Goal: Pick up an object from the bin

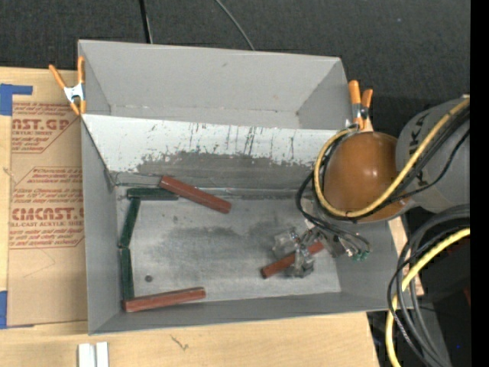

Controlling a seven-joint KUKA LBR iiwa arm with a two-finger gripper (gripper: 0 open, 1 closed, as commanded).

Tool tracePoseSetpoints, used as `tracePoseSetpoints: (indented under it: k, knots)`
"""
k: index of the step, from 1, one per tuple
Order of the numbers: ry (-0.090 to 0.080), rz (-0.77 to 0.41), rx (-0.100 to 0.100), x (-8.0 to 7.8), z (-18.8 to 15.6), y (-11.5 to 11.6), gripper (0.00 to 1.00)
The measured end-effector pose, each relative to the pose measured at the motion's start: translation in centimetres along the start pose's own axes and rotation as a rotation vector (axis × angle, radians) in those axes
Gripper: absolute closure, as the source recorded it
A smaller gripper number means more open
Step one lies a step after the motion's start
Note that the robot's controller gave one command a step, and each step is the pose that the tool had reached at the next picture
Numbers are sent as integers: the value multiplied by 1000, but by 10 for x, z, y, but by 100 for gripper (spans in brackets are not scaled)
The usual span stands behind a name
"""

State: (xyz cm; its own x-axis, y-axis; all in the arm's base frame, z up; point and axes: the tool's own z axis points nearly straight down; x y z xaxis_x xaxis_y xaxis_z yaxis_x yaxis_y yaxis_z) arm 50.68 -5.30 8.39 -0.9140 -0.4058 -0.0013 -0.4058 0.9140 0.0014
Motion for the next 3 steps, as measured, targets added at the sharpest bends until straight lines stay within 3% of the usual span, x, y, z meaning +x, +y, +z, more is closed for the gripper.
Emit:
tracePoseSetpoints:
  k: [1,2,3]
  knots:
    - [1,-1,-1,0,-1,0,100]
    - [-2,-37,3,1,-47,-7,100]
    - [-1,-137,0,19,-151,-4,100]
